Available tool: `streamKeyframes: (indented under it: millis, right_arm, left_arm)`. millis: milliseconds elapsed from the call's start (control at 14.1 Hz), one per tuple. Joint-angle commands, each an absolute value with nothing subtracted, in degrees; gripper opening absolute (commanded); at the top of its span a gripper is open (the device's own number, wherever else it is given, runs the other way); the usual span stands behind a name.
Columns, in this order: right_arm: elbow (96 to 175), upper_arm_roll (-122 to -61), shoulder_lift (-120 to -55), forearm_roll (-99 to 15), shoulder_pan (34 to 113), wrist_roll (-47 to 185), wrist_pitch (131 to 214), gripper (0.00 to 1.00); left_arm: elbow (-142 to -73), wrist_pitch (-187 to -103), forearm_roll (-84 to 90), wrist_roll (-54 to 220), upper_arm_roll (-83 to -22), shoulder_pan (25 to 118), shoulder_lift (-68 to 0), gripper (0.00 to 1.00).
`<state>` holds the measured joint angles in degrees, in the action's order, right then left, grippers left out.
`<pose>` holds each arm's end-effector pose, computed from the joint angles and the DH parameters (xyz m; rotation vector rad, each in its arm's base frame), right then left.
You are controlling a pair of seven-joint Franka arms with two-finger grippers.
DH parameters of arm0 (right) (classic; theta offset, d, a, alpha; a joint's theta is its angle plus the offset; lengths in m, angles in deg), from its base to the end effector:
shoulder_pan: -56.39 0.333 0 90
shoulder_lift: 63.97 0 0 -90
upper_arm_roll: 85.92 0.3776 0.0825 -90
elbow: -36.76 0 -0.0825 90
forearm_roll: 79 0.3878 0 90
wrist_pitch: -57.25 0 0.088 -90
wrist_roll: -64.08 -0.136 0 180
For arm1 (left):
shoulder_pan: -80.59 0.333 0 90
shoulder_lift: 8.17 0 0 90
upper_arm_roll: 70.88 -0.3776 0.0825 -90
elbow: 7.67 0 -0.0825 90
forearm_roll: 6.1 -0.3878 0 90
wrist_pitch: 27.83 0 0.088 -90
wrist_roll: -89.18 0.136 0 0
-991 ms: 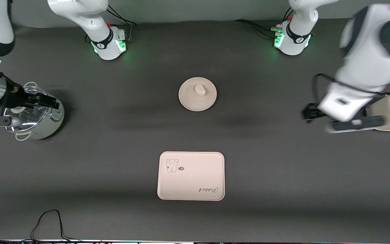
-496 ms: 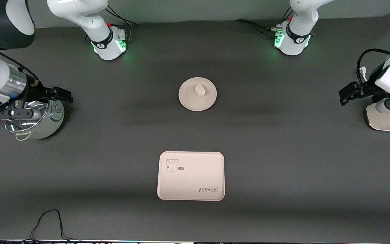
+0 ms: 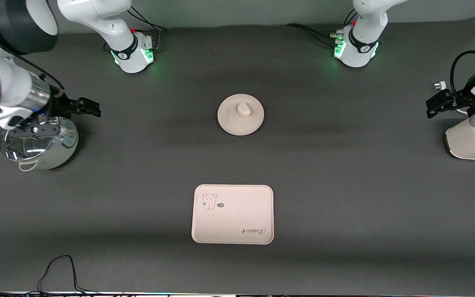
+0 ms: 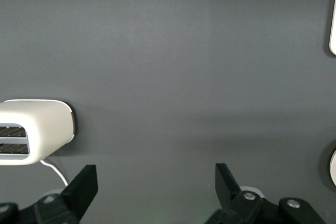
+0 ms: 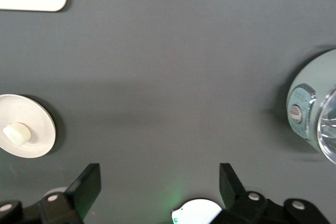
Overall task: Place bun in plate and plate on tray
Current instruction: 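Reach the right gripper to the plate rim and grasp it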
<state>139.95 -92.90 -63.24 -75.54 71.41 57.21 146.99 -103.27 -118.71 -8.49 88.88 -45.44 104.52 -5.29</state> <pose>0.5238 0.0820 0.5567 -3.0890 -0.0218 0.3540 0.5396 -0.0149 0.6371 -3.0771 0.0333 0.0554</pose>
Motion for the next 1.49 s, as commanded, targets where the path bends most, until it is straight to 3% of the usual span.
streamKeyframes:
  millis: [0,142,566,708,850,991,1416]
  right_arm:
    - [137.3,-93.0,-68.7,-76.1,75.1,55.6,148.0,1.0]
    - [134.6,-92.9,-73.0,-75.1,76.3,50.7,148.0,1.0]
    - [130.9,-92.9,-74.9,-72.5,78.5,48.4,149.7,1.0]
    - [127.0,-92.9,-77.4,-72.5,81.2,42.4,146.8,1.0]
    - [127.3,-92.7,-79.3,-71.7,83.3,41.7,146.3,1.0]
    - [129.3,-92.7,-80.5,-69.2,85.7,41.7,150.9,1.0]
    - [147.5,-92.8,-78.0,-54.7,88.9,41.7,176.3,1.0]
  left_arm:
    - [-109.5,-121.8,-7.4,90.2,-45.7,104.6,0.0,1.0]
    - [-110.9,-123.3,-6.3,90.2,-45.7,104.4,1.1,1.0]
    - [-110.4,-124.3,-5.9,90.4,-45.8,104.7,0.7,1.0]
    - [-110.0,-124.0,-5.8,90.5,-47.8,102.8,0.6,1.0]
    - [-109.8,-124.8,-5.9,92.7,-53.8,98.0,0.1,1.0]
    - [-109.7,-125.6,-6.5,93.1,-55.8,96.0,-0.1,1.0]
    - [-109.5,-124.6,-6.8,93.2,-62.7,89.3,0.1,1.0]
